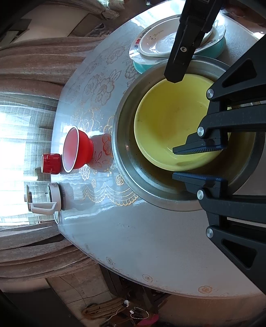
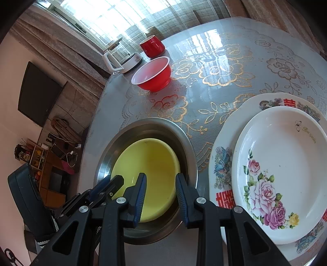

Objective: Organize plates and bowls
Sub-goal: 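Lower the yellow bowl into the steel bowl, then open the left tool to release the yellow bowl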

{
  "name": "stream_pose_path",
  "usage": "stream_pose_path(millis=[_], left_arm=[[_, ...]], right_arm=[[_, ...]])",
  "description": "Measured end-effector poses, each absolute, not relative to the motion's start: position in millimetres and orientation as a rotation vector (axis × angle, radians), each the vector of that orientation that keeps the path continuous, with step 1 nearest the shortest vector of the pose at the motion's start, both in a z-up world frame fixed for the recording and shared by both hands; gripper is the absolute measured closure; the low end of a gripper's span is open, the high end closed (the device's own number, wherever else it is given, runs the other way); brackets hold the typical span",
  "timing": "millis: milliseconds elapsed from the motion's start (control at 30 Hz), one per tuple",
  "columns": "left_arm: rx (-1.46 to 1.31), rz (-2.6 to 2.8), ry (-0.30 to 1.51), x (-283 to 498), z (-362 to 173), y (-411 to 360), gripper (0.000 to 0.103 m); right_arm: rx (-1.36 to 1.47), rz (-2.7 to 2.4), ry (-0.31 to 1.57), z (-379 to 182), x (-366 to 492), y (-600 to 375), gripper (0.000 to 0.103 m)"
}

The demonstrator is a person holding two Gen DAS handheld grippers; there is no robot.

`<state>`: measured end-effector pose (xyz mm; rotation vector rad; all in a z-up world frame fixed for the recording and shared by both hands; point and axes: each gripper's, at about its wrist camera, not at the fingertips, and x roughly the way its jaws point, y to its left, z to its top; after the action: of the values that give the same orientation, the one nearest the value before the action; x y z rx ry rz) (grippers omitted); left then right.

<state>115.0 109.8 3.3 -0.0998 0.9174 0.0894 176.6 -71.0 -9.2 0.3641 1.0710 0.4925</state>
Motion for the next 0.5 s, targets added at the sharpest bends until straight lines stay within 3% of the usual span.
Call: stream_pose_path(millis=[333,400,500], left_arm=[[-0.118,0.079,0.880,110,16,108,0.054],[-0.129,0.074,0.880,110,18,109,0.042],[-0.152,0.067,0.878,111,22,112,0.035]], right_arm=[[0.380,0.508,1.058,-7,176,-73,0.073],[0.381,0.505,1.054,-6,176,-75,0.073],[0.380,0.502,1.048,-3,176,-77,0.073]])
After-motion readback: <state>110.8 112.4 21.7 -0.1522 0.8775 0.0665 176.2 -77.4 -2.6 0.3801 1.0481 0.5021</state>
